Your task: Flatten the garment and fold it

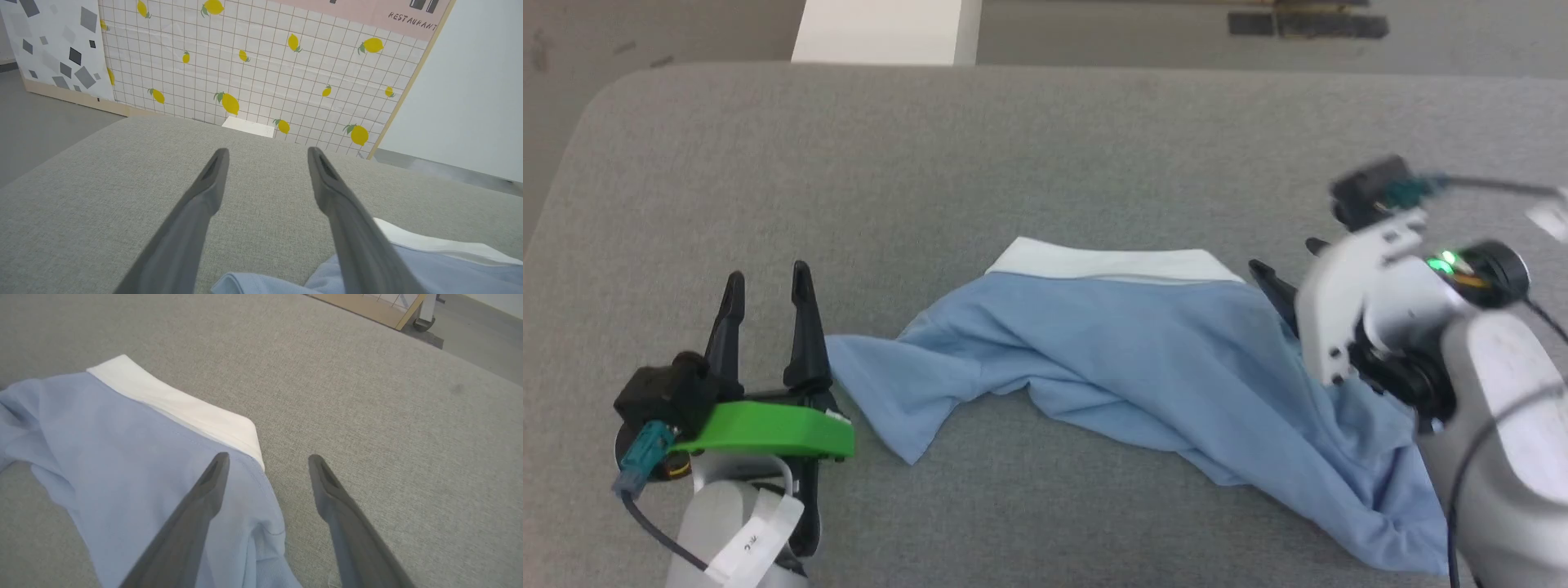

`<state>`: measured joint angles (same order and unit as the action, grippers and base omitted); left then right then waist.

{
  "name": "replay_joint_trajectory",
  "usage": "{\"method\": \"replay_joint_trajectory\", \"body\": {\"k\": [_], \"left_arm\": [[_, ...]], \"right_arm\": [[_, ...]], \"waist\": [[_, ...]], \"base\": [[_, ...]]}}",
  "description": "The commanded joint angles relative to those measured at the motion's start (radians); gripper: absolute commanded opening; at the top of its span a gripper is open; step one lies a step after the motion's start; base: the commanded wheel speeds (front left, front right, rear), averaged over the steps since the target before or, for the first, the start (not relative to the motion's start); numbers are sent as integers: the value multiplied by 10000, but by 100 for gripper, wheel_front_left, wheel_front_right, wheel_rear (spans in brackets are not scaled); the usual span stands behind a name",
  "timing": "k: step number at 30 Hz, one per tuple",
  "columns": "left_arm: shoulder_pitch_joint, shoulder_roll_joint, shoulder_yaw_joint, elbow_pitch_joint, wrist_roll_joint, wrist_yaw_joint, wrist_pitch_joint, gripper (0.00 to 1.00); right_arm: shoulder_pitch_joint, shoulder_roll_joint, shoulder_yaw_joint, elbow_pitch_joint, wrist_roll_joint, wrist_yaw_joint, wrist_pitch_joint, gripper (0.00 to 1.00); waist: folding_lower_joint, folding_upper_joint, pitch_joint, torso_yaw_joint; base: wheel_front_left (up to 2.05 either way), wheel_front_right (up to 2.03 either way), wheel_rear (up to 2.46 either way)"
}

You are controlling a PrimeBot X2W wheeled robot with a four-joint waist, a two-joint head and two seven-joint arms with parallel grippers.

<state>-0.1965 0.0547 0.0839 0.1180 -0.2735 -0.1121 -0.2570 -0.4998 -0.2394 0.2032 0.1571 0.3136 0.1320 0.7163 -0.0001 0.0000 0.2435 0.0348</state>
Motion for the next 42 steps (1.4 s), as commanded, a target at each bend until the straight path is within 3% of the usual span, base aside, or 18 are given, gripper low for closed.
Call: {"method": "replay_joint_trajectory", "body": {"k": [1, 10, 16, 17, 18, 28, 37, 42], "left_arm": [[-218, -39, -26, -34, -5, 22, -47, 100], [-624, -43, -217, 37, -228, 19, -47, 100], [-654, -44, -247, 81, -299, 57, -47, 100], [-656, -44, -249, 85, -301, 58, -47, 100], [-666, -44, -256, 89, -304, 58, -47, 100], [-816, -44, -455, 107, -301, 24, -47, 100], [-1046, -45, -793, 31, -395, -19, -47, 100], [-1108, -45, -946, 58, -517, 6, -47, 100]], "right_arm": [[-437, -114, 332, 227, -127, -13, 494, 100], [-2042, -847, 2664, 1316, 63, -13, 3996, 100], [-2070, -1273, 3686, 1390, 686, -13, 4986, 100], [-2088, -1313, 3735, 1371, 754, -13, 4991, 42], [-2118, -1333, 3746, 1339, 802, -13, 4913, 1], [-3207, -1215, 2641, 1717, -8, -13, 3012, 0], [-5200, -546, 986, 2974, -2541, -13, 1066, 0], [-5440, -49, 400, 3857, -3777, -13, 314, 0]], "waist": [[1, 0, 497, 383], [1, 0, 1153, 918], [1, 0, 1158, 963], [1, 0, 1153, 959], [1, 0, 1157, 957], [1, 0, 1194, 1069], [1, 0, 1673, 1672], [1, 0, 1895, 1982]], "base": [[0, 0, 0], [0, 0, 0], [0, 0, 0], [0, 0, 0], [0, 0, 0], [0, 0, 0], [0, 0, 0], [0, 0, 0]]}}
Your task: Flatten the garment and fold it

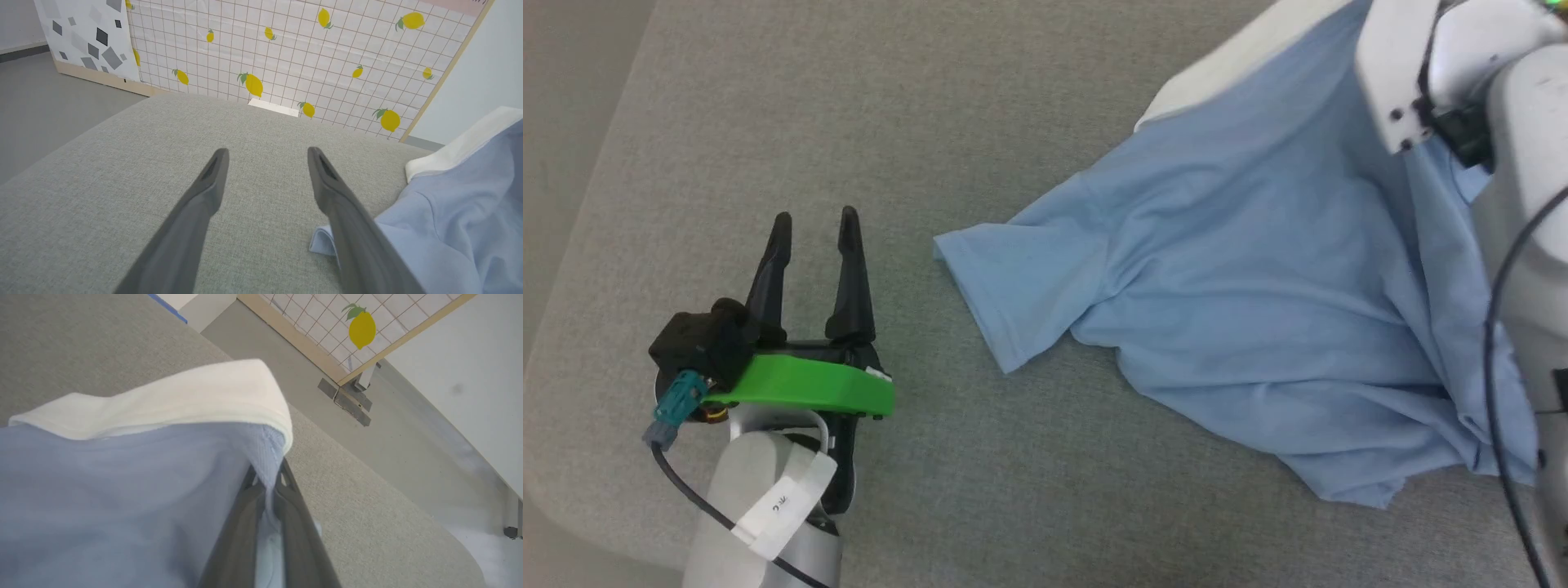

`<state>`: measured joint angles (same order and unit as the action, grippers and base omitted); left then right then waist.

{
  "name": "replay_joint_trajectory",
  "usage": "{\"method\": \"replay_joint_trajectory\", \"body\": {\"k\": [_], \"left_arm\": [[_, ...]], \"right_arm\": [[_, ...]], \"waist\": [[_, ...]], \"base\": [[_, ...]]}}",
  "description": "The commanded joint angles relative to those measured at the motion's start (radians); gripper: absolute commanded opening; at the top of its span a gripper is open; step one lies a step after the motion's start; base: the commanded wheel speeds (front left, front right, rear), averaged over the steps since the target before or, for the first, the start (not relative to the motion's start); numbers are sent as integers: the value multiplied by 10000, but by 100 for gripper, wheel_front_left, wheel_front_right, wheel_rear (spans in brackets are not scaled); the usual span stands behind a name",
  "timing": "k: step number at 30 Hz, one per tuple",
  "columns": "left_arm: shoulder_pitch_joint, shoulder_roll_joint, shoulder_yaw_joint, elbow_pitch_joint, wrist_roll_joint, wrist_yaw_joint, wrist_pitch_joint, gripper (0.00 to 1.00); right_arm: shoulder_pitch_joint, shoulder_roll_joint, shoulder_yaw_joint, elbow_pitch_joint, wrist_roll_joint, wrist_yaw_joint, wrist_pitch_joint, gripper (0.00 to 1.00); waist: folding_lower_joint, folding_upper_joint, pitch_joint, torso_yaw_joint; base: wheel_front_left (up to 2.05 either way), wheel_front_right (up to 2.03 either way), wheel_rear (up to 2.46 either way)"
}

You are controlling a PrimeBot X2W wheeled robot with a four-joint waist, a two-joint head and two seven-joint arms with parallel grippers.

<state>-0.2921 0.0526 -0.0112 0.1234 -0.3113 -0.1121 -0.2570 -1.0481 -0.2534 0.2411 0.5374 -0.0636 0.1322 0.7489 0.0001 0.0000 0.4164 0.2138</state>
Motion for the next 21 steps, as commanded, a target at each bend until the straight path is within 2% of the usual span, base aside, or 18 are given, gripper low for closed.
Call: {"method": "replay_joint_trajectory", "body": {"k": [1, 7, 11, 12, 13, 17, 21], "left_arm": [[-150, -24, -10, 18, -162, 21, -47, 100], [-79, -24, 16, 110, -171, 70, -47, 100], [-13, -24, 119, 190, -88, 67, -47, 100], [-5, -24, 134, 209, -62, 59, -47, 100], [-1, -24, 146, 219, -37, 52, -47, 100], [113, -24, 257, 299, 89, 24, -47, 100], [340, -17, 416, 357, 243, -6, -47, 100]], "right_arm": [[143, 258, 81, 319, -25, -15, 23, 0], [870, 871, 1049, 1400, 879, -15, 784, 0], [1193, 965, 1630, 1417, 1832, -15, 869, 0], [1223, 946, 1723, 1328, 2030, -15, 684, 77], [1242, 926, 1755, 1253, 2183, -15, 531, 100], [1350, 933, 1496, 730, 2872, -15, -647, 100], [1641, 893, 672, 28, 3289, -15, -2388, 100]], "waist": [[-1, 0, 174, 221], [-1, 0, 36, 186], [-1, 0, -221, -15], [-1, 0, -312, -79], [-1, 0, -389, -126], [-1, 0, -873, -413], [-1, 0, -1419, -779]], "base": [[0, 0, 0], [0, 0, 0], [0, 0, 0], [0, 0, 0], [0, 0, 0], [0, 0, 0], [0, 0, 0]]}}
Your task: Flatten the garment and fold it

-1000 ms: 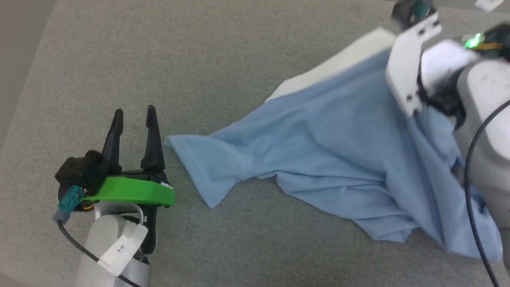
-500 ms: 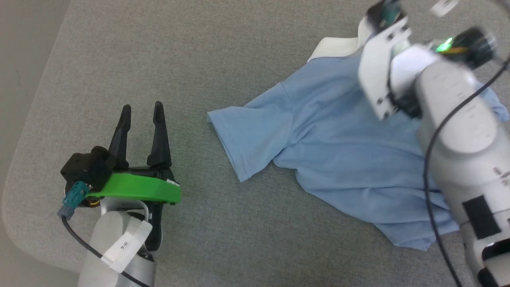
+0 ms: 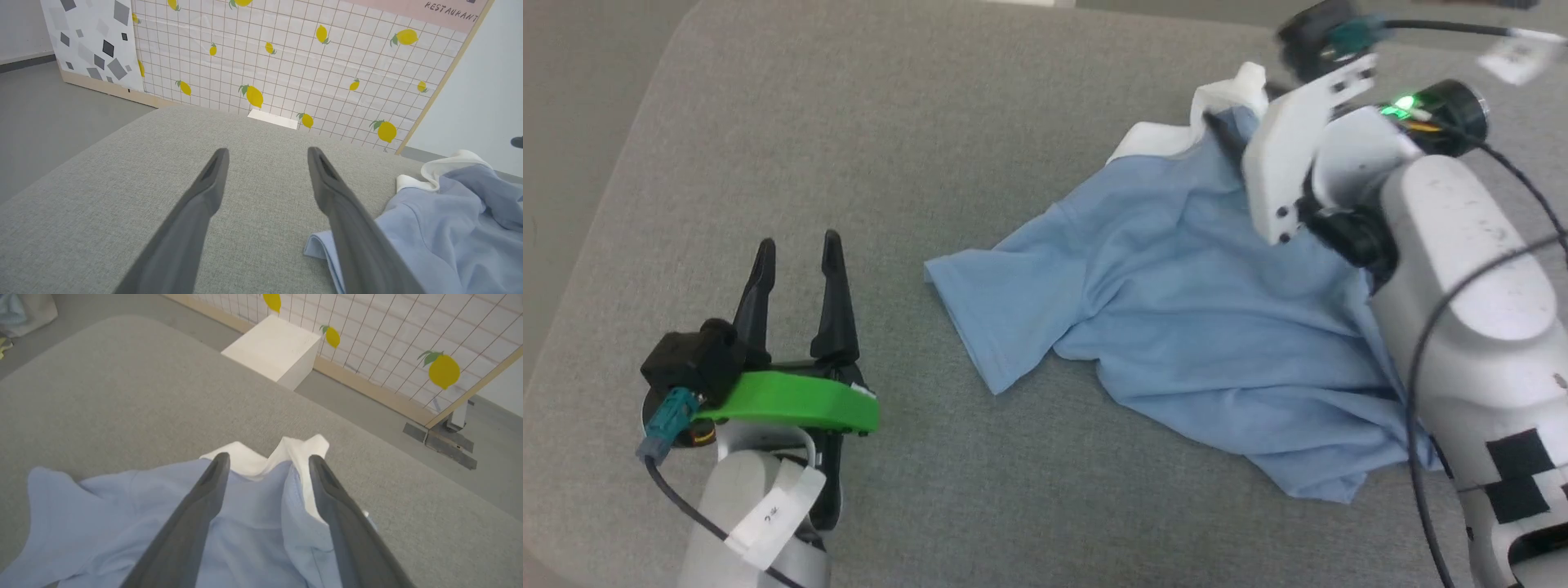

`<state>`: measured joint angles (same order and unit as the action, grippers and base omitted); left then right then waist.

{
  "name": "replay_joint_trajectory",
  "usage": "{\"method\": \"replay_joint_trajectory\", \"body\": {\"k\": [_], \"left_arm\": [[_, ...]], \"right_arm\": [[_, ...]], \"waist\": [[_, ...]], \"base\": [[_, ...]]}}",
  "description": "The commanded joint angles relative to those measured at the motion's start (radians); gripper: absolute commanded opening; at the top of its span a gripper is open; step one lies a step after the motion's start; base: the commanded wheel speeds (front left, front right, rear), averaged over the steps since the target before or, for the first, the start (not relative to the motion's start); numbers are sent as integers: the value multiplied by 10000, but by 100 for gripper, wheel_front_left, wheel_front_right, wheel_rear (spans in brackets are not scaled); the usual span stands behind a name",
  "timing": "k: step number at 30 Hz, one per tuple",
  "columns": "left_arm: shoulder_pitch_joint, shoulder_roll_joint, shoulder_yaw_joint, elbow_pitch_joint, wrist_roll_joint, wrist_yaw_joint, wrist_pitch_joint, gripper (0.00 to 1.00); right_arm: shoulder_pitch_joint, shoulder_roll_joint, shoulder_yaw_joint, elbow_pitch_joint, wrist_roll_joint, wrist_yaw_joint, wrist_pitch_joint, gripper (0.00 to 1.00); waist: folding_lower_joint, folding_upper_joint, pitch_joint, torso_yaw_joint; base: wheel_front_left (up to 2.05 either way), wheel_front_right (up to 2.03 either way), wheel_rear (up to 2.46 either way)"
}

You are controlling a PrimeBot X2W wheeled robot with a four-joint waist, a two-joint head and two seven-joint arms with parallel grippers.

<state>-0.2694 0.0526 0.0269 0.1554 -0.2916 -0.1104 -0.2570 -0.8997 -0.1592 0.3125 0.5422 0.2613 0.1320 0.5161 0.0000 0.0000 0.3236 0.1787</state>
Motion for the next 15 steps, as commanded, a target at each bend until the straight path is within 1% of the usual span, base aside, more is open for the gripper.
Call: {"method": "replay_joint_trajectory", "body": {"k": [1, 3, 9, 11, 15], "left_arm": [[193, -9, 82, 51, 83, -29, -47, 100], [343, 5, 161, 72, 136, -38, -47, 100], [767, 60, 321, 60, 249, -46, -47, 100], [869, 70, 351, 52, 274, -38, -47, 100], [1006, 65, 366, 29, 299, -10, -47, 100]], "right_arm": [[320, -51, -257, -189, 92, -13, -538, 100], [648, -80, -717, -523, 131, -13, -1516, 100], [2058, -174, -1848, -1402, -14, -13, -3884, 100], [2625, -153, -2261, -1683, -96, -13, -4599, 100], [3822, -65, -3207, -2138, -347, -13, -5671, 100]], "waist": [[0, 0, -650, -536], [0, 0, -911, -729], [0, 0, -1410, -1236], [0, 0, -1513, -1366], [0, 0, -1635, -1519]], "base": [[0, 0, 0], [0, 0, 0], [0, 0, 0], [0, 0, 0], [0, 0, 0]]}}
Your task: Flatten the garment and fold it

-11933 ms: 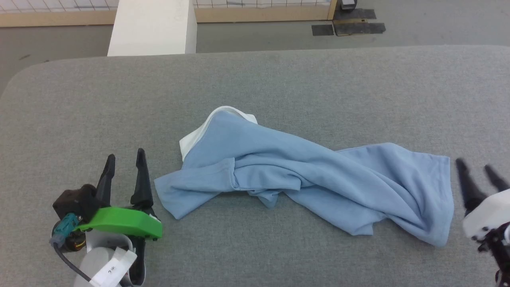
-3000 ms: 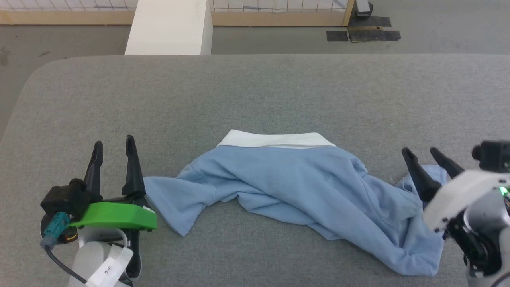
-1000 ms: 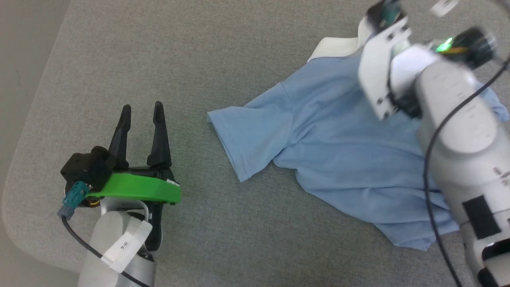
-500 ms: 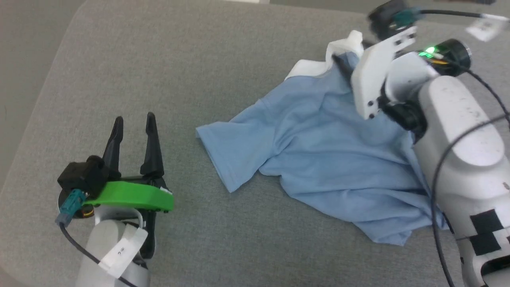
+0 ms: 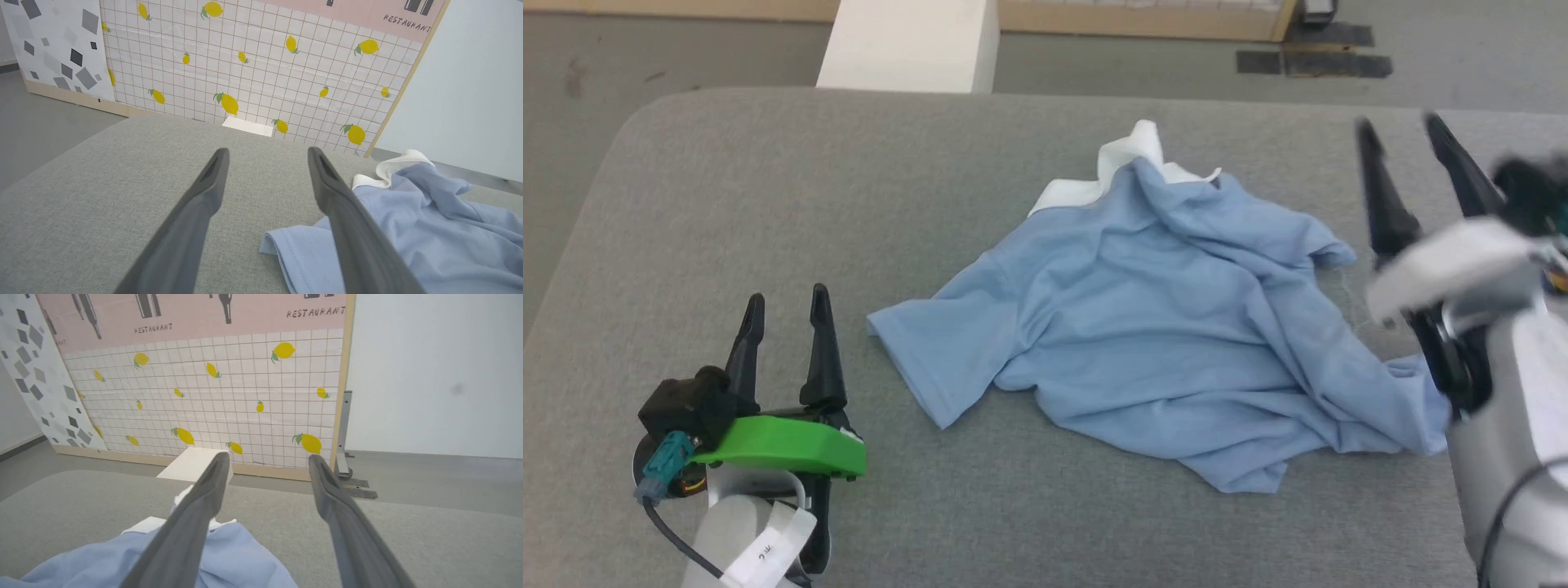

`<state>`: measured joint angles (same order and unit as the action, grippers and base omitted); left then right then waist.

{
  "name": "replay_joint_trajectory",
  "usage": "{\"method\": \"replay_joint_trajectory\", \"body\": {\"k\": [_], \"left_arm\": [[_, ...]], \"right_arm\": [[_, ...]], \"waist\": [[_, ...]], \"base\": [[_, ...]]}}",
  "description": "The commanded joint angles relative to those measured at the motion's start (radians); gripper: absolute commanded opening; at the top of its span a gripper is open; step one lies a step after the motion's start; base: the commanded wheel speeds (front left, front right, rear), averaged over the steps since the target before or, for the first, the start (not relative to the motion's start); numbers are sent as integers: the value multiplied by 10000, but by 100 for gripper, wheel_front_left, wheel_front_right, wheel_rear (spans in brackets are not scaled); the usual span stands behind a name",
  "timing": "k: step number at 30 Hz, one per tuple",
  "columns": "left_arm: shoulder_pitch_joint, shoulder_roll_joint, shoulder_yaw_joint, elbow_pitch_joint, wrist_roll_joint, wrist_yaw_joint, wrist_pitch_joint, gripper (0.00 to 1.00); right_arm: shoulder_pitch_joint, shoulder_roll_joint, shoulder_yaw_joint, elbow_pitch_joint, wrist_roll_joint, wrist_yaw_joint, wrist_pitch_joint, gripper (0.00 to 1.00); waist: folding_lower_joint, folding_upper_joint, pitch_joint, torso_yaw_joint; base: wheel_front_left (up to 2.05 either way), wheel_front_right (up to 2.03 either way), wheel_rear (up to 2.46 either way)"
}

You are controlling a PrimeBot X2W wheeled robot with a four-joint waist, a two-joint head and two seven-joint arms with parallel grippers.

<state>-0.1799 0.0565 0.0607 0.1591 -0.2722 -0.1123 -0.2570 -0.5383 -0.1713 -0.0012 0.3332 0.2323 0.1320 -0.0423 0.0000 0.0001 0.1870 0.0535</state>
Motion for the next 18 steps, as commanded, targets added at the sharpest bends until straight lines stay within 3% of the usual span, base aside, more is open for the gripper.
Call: {"method": "replay_joint_trajectory", "body": {"k": [1, 13, 18], "left_arm": [[138, 25, 26, -11, 108, 17, -47, 100], [350, 86, -67, 188, 97, 104, 52, 100], [-327, 445, -329, 446, 248, 91, 1021, 100]], "right_arm": [[480, 110, -284, -136, -88, -13, -234, 100], [3370, 884, -1507, -1423, -176, -13, -499, 100], [3474, 1006, -1688, -1884, -197, -13, -347, 100]], "waist": [[0, -1, -285, -283], [0, -1, -359, -427], [0, -1, -167, -420]], "base": [[0, 0, 0], [0, 0, 0], [0, 0, 0]]}}
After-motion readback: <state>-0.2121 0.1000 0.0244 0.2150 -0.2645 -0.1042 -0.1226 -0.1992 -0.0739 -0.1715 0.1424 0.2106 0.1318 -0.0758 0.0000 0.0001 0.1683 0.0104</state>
